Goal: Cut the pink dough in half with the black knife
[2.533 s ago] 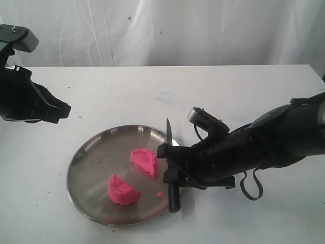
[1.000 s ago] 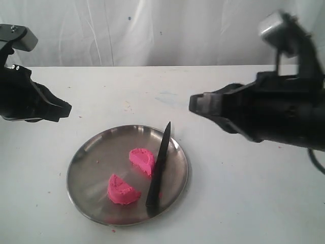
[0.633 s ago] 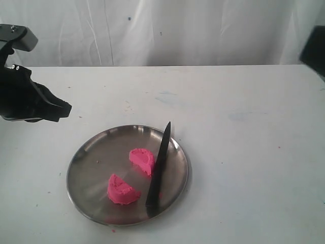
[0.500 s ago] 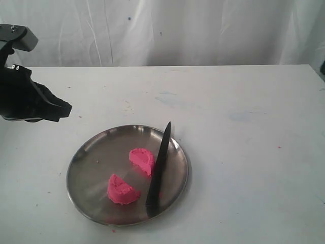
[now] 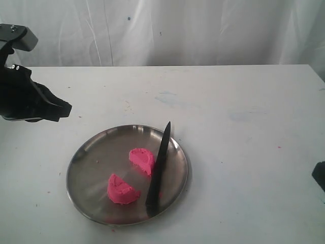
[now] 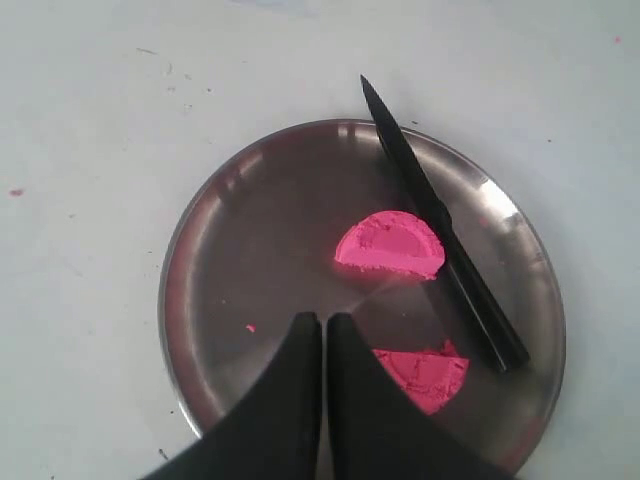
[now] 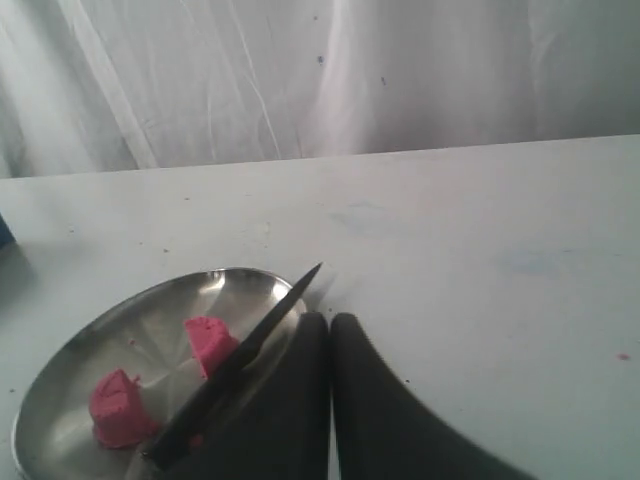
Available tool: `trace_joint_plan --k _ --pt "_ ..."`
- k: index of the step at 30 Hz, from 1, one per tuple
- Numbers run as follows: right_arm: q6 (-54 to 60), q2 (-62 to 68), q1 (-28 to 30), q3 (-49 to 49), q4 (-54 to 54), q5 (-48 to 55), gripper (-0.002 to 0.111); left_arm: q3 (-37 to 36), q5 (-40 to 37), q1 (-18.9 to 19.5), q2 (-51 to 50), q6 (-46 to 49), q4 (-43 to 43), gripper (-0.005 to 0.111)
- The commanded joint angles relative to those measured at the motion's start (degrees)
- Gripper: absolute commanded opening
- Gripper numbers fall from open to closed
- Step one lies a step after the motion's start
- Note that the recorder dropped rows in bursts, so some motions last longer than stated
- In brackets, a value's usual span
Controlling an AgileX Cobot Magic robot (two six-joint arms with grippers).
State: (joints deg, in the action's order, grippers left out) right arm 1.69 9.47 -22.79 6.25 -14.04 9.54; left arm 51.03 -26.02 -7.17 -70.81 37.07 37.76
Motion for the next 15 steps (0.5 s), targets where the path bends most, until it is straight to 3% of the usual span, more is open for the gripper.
trace_joint_plan --k 1,15 --pt "-0.5 -5.8 3.9 -4.6 3.3 -0.4 0.000 -0.3 -0.5 0.2 0.5 0.1 0.8 0.009" --pt "-0.8 -8.3 5.0 -6.2 3.5 6.1 0.000 -0.3 -0.5 0.2 0.5 0.2 0.8 0.009"
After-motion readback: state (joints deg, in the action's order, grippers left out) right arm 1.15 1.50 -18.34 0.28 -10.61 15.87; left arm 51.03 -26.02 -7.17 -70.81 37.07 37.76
